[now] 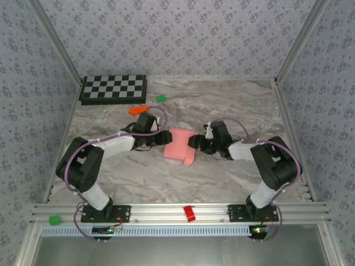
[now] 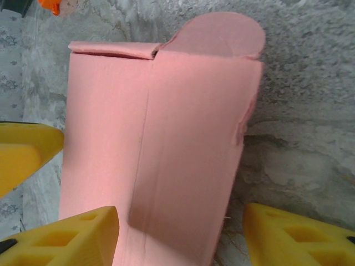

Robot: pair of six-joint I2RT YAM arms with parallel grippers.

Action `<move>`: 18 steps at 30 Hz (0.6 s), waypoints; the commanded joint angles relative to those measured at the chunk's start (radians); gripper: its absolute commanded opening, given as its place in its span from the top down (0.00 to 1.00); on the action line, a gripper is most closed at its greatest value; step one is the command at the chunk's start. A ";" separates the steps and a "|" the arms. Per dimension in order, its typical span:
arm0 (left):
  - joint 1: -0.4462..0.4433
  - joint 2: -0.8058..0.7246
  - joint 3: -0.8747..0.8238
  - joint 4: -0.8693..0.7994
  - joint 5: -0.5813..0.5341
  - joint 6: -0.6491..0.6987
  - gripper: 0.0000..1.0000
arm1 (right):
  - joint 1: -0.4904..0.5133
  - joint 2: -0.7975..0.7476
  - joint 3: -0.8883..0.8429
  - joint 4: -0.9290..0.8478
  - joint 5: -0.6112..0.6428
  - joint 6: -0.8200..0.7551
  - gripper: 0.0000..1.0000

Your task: Fold the paper box

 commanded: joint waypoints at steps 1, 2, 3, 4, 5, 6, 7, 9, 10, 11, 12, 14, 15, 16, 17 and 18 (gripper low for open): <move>0.007 0.029 0.031 0.009 0.044 0.024 0.49 | 0.006 0.019 -0.002 0.057 -0.038 0.023 0.38; 0.009 0.035 0.032 0.010 0.047 0.024 0.49 | 0.008 0.023 0.000 0.064 -0.044 0.026 0.39; 0.008 0.040 0.032 0.012 0.052 0.023 0.50 | 0.008 0.027 0.001 0.070 -0.050 0.029 0.39; 0.009 0.044 0.032 0.015 0.055 0.023 0.50 | 0.010 0.032 0.004 0.076 -0.061 0.029 0.40; 0.010 0.048 0.033 0.017 0.059 0.021 0.50 | 0.010 0.037 0.007 0.084 -0.070 0.031 0.41; 0.008 0.051 0.033 0.020 0.064 0.022 0.50 | 0.012 0.041 0.009 0.088 -0.075 0.033 0.41; 0.010 0.055 0.035 0.022 0.069 0.024 0.51 | 0.013 0.045 0.010 0.096 -0.082 0.037 0.41; 0.009 0.063 0.038 0.023 0.074 0.028 0.51 | 0.017 0.051 0.016 0.106 -0.093 0.040 0.42; 0.009 0.064 0.040 0.021 0.074 0.028 0.51 | 0.020 0.051 0.018 0.109 -0.096 0.038 0.42; 0.009 0.068 0.039 0.021 0.076 0.028 0.51 | 0.021 0.050 0.023 0.109 -0.099 0.036 0.43; 0.010 0.072 0.039 0.024 0.078 0.028 0.51 | 0.024 0.050 0.025 0.110 -0.101 0.034 0.43; 0.010 0.078 0.042 0.026 0.085 0.028 0.53 | 0.029 0.048 0.027 0.115 -0.104 0.031 0.44; 0.010 0.083 0.041 0.031 0.089 0.025 0.56 | 0.031 0.046 0.030 0.119 -0.105 0.027 0.44; 0.010 0.085 0.039 0.036 0.095 0.024 0.57 | 0.034 0.047 0.032 0.122 -0.108 0.027 0.44; 0.009 0.088 0.038 0.043 0.102 0.019 0.57 | 0.036 0.043 0.033 0.125 -0.109 0.025 0.44; 0.009 0.091 0.038 0.049 0.108 0.016 0.57 | 0.038 0.036 0.032 0.130 -0.104 0.025 0.45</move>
